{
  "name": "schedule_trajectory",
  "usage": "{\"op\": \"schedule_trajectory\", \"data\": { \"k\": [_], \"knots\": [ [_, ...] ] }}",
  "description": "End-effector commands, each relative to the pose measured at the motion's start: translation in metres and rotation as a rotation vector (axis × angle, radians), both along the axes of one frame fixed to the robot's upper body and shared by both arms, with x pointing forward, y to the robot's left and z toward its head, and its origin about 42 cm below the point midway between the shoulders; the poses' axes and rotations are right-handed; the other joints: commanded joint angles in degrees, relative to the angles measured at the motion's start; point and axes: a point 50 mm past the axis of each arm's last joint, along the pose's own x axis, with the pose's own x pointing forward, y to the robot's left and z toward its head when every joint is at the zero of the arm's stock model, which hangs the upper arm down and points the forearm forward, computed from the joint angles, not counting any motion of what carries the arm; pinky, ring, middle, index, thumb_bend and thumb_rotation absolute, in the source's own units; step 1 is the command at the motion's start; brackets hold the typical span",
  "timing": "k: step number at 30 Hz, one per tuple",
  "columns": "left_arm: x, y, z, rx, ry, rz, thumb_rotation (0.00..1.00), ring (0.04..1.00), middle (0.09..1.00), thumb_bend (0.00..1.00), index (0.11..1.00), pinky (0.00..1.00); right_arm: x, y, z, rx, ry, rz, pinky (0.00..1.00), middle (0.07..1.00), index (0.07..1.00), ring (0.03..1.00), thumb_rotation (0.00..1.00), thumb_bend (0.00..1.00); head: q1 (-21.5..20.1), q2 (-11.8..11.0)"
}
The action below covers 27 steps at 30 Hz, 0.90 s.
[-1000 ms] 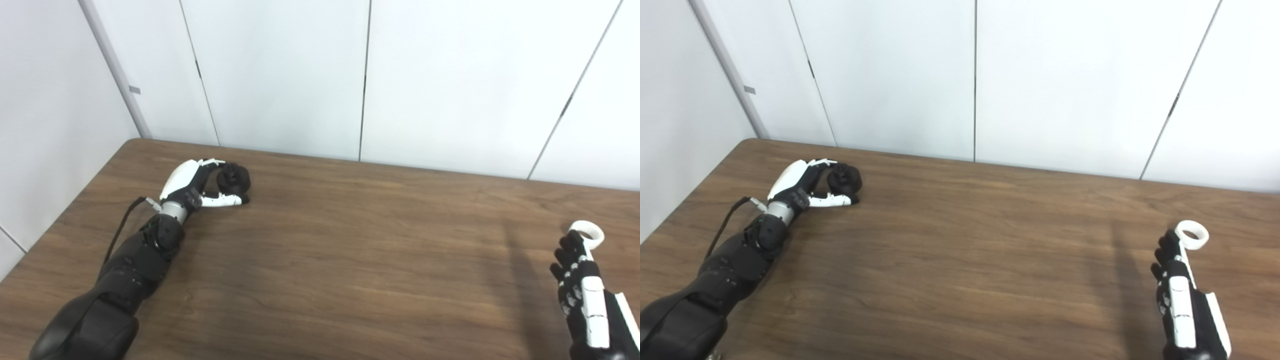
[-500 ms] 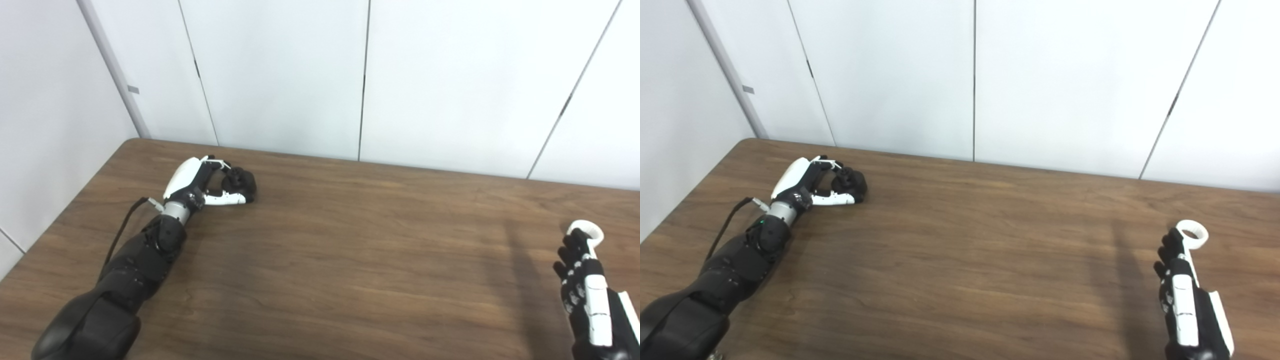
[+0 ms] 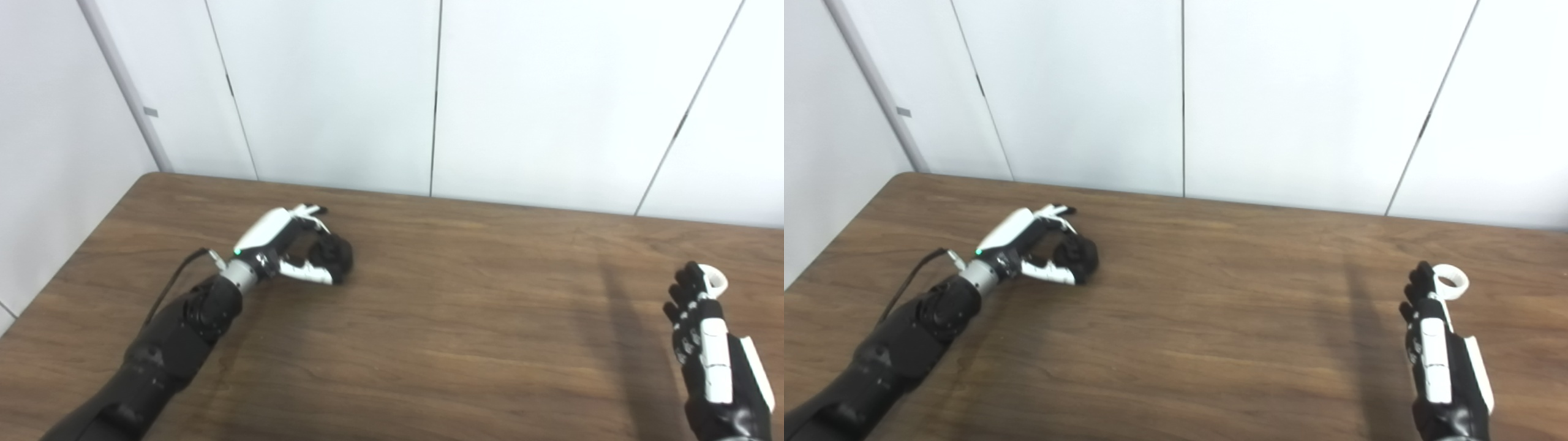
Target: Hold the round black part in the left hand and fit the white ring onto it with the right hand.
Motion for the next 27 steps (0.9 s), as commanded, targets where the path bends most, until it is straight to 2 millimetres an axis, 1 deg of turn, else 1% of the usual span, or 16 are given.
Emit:
{"op": "schedule_trajectory", "data": {
  "k": [1, 3, 8, 14, 17, 22, 27],
  "knots": [
    [0.001, -0.018, 0.012, -0.002, -0.025, -0.063, 0.06, 1.0, 0.946, 0.52, 0.484, 1.0, 0.003, 0.002, 0.015, -0.008, -0.081, 0.005, 1.0, 1.0, 1.0, 1.0, 1.0, 0.35, -0.1, 0.1],
    [-0.007, -0.03, 0.01, -0.034, -0.015, -0.089, 0.05, 1.0, 0.944, 0.52, 0.484, 1.0, 0.003, 0.001, 0.016, -0.002, -0.084, 0.006, 1.0, 1.0, 1.0, 1.0, 1.0, 0.35, -0.6, 0.3],
    [-0.02, -0.047, 0.008, -0.062, -0.003, -0.154, 0.05, 1.0, 0.944, 0.52, 0.484, 1.0, 0.003, 0.0, 0.017, -0.011, -0.091, -0.001, 1.0, 1.0, 1.0, 1.0, 1.0, 0.37, -1.4, 0.7],
    [-0.037, -0.069, 0.002, -0.079, 0.002, -0.236, 0.05, 1.0, 0.946, 0.52, 0.484, 1.0, 0.005, 0.002, 0.018, -0.026, -0.093, -0.003, 1.0, 1.0, 1.0, 1.0, 1.0, 0.45, -2.9, 1.1],
    [-0.048, -0.082, 0.0, -0.078, -0.001, -0.297, 0.05, 1.0, 0.942, 0.52, 0.484, 1.0, 0.006, 0.004, 0.018, -0.024, -0.099, 0.0, 1.0, 1.0, 1.0, 1.0, 1.0, 0.42, -4.5, 1.3],
    [-0.064, -0.1, -0.002, -0.069, -0.024, -0.381, 0.06, 1.0, 0.928, 0.52, 0.483, 1.0, 0.006, 0.008, 0.02, -0.033, -0.108, -0.001, 1.0, 0.99, 0.995, 0.982, 0.98, 0.47, -6.9, 1.7],
    [-0.079, -0.115, -0.003, -0.034, -0.047, -0.447, 0.06, 1.0, 0.918, 0.52, 0.483, 1.0, 0.003, 0.014, 0.025, -0.022, -0.122, -0.011, 1.0, 0.981, 0.982, 0.973, 1.0, 0.46, -9.2, 2.4]
  ]
}}
